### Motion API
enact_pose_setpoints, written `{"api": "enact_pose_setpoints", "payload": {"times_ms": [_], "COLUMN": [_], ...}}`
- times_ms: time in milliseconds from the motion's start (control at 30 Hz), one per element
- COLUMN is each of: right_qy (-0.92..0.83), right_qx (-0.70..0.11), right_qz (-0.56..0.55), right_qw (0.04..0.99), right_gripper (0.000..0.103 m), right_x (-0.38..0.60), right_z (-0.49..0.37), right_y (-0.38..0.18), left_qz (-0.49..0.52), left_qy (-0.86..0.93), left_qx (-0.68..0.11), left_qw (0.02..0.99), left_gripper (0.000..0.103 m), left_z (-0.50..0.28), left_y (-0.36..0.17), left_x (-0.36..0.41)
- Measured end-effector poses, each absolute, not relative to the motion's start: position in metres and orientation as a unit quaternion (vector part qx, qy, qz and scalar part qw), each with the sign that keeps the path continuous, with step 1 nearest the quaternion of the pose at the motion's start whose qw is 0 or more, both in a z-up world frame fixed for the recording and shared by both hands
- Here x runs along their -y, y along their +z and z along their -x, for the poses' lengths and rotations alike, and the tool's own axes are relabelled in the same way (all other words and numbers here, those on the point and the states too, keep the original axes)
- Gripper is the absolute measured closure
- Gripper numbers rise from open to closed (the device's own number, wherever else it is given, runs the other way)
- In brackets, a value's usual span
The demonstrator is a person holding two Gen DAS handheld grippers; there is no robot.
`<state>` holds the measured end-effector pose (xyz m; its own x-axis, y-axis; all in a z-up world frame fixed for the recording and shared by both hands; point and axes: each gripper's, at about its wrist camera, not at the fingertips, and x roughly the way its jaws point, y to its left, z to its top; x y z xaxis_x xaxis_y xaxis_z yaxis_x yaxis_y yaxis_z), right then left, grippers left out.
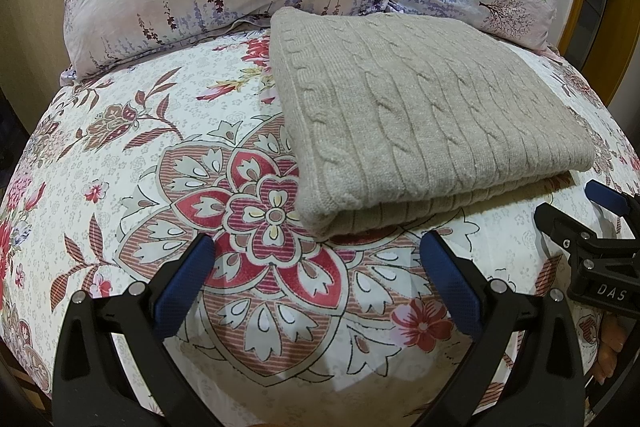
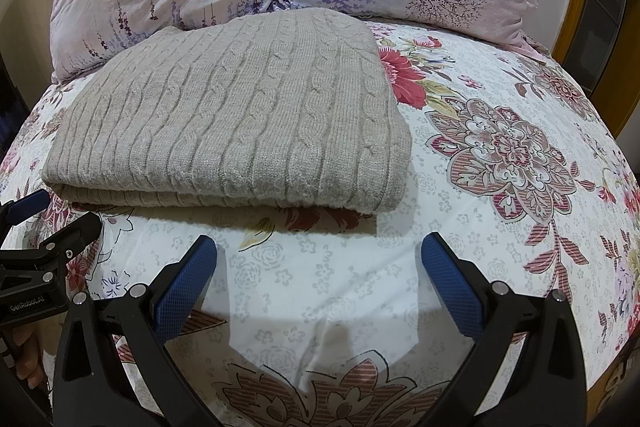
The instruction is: Fold small clothes
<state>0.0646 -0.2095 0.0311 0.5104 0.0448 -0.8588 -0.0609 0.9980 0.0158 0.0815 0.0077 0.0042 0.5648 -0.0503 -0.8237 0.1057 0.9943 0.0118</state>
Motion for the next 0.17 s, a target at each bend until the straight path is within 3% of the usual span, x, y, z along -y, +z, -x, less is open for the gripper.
{"api": "enact_pose_setpoints", "payload": {"times_ms": [167], "right_qy": [0.030], "right_qx": [-0.494], "right_qz": [0.008], "right_qw": [0.869], "right_gripper": [0.001], "right_x": [0.2093], "right_z": [-0.0646], "right_y": [0.0310], "left_qz": [-0.030], "left_qy": [-0.044], "left_qx": [-0.464], "left_qw": [0.884], "left_gripper": [0.002], "left_z": [-0.0816], "left_y": [0.0042], "left_x": [-0.0078]}}
